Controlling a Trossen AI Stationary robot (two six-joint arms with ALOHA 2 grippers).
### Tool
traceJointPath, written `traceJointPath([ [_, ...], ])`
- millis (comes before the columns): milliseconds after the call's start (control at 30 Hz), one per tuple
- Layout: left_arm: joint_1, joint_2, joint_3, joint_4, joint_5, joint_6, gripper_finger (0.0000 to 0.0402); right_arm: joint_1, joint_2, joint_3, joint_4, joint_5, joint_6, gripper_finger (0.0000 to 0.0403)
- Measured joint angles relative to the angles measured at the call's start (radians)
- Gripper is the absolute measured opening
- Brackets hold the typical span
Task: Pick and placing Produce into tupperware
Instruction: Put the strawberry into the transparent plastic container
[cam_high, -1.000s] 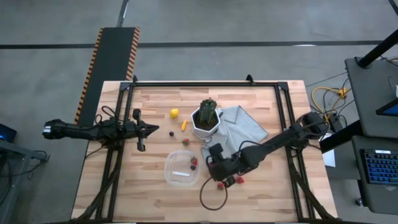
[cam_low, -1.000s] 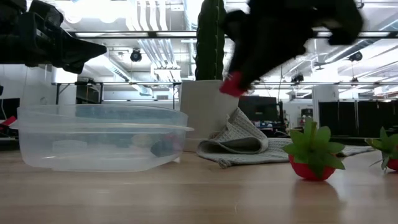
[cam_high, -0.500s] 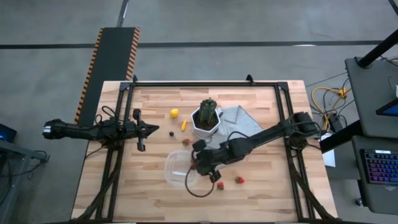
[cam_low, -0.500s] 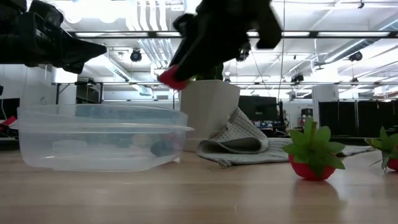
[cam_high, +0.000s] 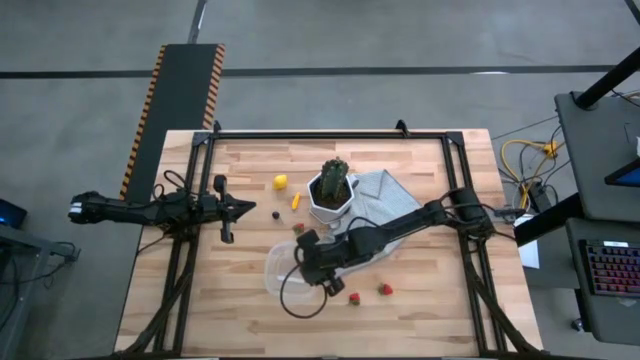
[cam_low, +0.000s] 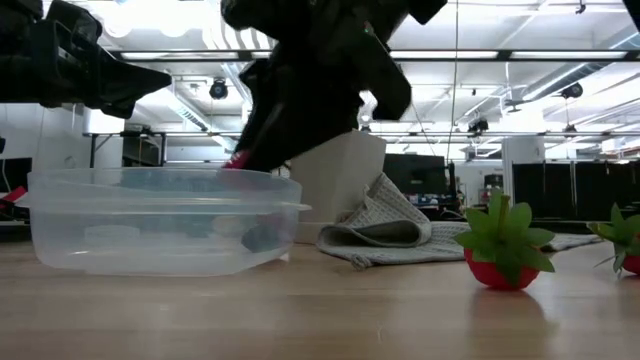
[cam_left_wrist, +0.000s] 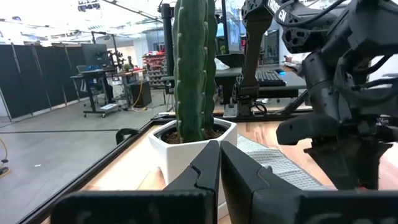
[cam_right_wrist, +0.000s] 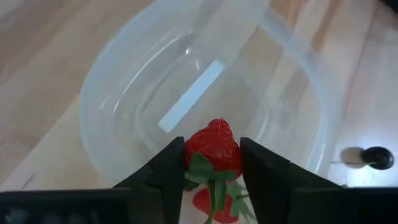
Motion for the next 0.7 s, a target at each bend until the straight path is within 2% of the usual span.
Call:
traceJointPath([
  [133,0.0,0.0,0.0,0.0,0.0,0.0,0.0,-0.005,-0.001,0.003,0.0,-0.003,0.007,0.0182],
  [233,0.0,0.0,0.0,0.0,0.0,0.0,0.0,-0.008,-0.009,0.003,0.0,-0.003,0.01,0.0192],
  [467,0.0,0.0,0.0,0.0,0.0,0.0,0.0,-0.01,-0.019,0.003,-0.036,0.006,0.013,0.0185],
  [700,0.0,0.0,0.0,0.0,0.0,0.0,0.0,-0.009,-0.11,-0.001,-0.295,0.019,0.138,0.0173],
])
